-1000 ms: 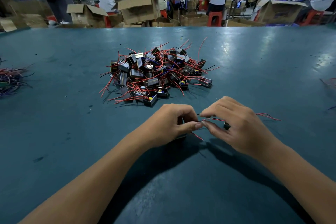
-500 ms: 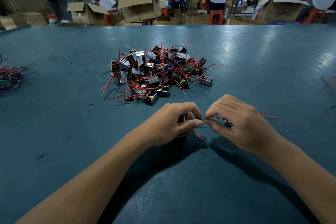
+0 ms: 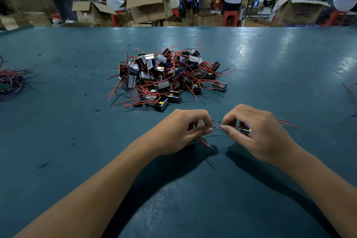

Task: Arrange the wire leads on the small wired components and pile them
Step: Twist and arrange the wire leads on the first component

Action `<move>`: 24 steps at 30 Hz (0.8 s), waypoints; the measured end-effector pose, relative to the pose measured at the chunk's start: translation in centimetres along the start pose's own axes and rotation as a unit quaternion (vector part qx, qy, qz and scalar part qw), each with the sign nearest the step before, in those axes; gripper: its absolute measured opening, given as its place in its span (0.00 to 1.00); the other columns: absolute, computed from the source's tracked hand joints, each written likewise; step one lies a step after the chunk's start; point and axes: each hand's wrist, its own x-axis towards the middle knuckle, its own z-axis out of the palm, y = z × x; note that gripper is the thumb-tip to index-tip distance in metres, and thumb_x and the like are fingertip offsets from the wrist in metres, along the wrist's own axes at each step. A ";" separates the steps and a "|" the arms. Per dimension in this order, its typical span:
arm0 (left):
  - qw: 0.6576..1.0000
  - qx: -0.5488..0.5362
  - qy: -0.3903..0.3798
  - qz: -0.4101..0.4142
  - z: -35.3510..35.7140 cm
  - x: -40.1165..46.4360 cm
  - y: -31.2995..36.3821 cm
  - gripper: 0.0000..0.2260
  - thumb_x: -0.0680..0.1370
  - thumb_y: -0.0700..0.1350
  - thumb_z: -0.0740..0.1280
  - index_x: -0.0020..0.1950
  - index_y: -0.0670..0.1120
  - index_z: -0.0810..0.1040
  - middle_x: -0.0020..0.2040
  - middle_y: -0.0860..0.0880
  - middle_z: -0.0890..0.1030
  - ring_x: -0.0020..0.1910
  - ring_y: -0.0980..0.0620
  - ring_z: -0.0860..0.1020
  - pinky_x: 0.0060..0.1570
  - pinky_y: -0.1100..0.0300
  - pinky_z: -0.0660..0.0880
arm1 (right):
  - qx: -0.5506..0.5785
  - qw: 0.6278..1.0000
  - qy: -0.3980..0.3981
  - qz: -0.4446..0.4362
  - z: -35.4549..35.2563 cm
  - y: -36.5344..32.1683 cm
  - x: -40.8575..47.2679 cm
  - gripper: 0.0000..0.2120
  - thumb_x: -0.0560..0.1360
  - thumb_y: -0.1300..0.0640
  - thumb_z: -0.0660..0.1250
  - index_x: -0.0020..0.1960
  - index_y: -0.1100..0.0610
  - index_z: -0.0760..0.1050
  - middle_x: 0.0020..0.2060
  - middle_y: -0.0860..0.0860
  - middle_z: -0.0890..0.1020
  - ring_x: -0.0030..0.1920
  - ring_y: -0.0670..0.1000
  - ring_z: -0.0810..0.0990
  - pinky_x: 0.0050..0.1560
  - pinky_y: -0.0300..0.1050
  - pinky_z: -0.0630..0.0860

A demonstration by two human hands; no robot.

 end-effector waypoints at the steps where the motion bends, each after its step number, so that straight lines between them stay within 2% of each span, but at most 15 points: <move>1: 1.000 0.002 0.002 -0.001 0.0 0.0 -0.1 0.05 0.82 0.50 0.67 0.47 0.52 0.77 0.34 0.55 0.74 0.33 0.53 0.71 0.34 0.61 0.67 | 0.012 1.000 0.007 0.012 -0.1 0.0 0.0 0.04 0.76 0.57 0.69 0.43 0.56 0.77 0.37 0.42 0.76 0.39 0.38 0.72 0.43 0.28 0.66; 4: 0.999 0.008 0.023 -0.021 -0.2 0.0 -0.6 0.04 0.82 0.50 0.66 0.47 0.53 0.75 0.34 0.53 0.76 0.33 0.54 0.71 0.35 0.59 0.70 | 0.062 0.990 0.094 0.084 -0.4 0.3 0.2 0.05 0.76 0.59 0.70 0.42 0.54 0.77 0.37 0.44 0.80 0.39 0.44 0.77 0.42 0.31 0.70; 6: 0.998 -0.011 0.048 -0.046 -0.6 0.0 -1.0 0.04 0.83 0.49 0.65 0.48 0.54 0.75 0.34 0.54 0.77 0.32 0.57 0.72 0.34 0.63 0.70 | 0.057 0.984 0.117 0.123 -0.2 0.4 0.4 0.06 0.76 0.62 0.71 0.44 0.54 0.77 0.39 0.44 0.81 0.42 0.45 0.78 0.45 0.28 0.69; 7: 0.996 -0.020 0.061 -0.058 -0.7 0.0 -1.1 0.04 0.83 0.48 0.65 0.48 0.53 0.74 0.34 0.54 0.78 0.32 0.58 0.74 0.35 0.64 0.71 | 0.041 0.986 0.095 0.134 0.1 0.4 0.4 0.04 0.76 0.61 0.71 0.46 0.55 0.77 0.41 0.45 0.81 0.44 0.44 0.78 0.47 0.27 0.69; 10: 0.993 -0.021 0.085 -0.079 -0.5 0.1 -1.3 0.03 0.83 0.48 0.64 0.50 0.51 0.73 0.35 0.51 0.80 0.35 0.55 0.78 0.38 0.59 0.75 | 0.009 0.989 0.016 0.147 1.7 0.4 0.5 0.06 0.77 0.59 0.70 0.53 0.56 0.78 0.49 0.45 0.82 0.51 0.45 0.78 0.54 0.34 0.70; 13: 0.991 -0.012 0.097 -0.090 -0.1 0.3 -1.2 0.03 0.83 0.47 0.64 0.50 0.51 0.74 0.33 0.53 0.79 0.32 0.59 0.75 0.35 0.63 0.72 | 0.004 0.990 0.018 0.140 2.6 0.3 1.4 0.07 0.79 0.61 0.66 0.56 0.57 0.78 0.51 0.48 0.83 0.54 0.48 0.80 0.56 0.42 0.73; 16: 0.990 -0.008 0.095 -0.105 -0.2 0.3 -1.2 0.01 0.82 0.47 0.67 0.51 0.52 0.75 0.34 0.53 0.80 0.30 0.60 0.74 0.32 0.67 0.68 | -0.019 0.988 -0.013 0.150 3.1 0.4 1.6 0.10 0.79 0.58 0.67 0.59 0.57 0.79 0.54 0.49 0.84 0.55 0.49 0.80 0.57 0.41 0.72; 20: 0.991 -0.009 0.088 -0.101 -0.2 0.3 -1.2 0.05 0.80 0.49 0.70 0.52 0.51 0.76 0.32 0.54 0.79 0.28 0.60 0.72 0.31 0.67 0.67 | -0.027 0.987 -0.038 0.153 3.1 0.4 1.5 0.03 0.76 0.57 0.70 0.49 0.56 0.81 0.41 0.47 0.82 0.44 0.49 0.79 0.49 0.45 0.74; 24: 0.991 -0.007 0.089 -0.097 -0.1 0.2 -1.3 0.07 0.78 0.50 0.72 0.52 0.51 0.76 0.32 0.55 0.78 0.28 0.60 0.72 0.31 0.68 0.66 | 0.010 0.985 -0.018 0.172 2.7 -0.4 1.4 0.03 0.76 0.58 0.69 0.43 0.53 0.78 0.36 0.43 0.79 0.38 0.43 0.76 0.41 0.30 0.67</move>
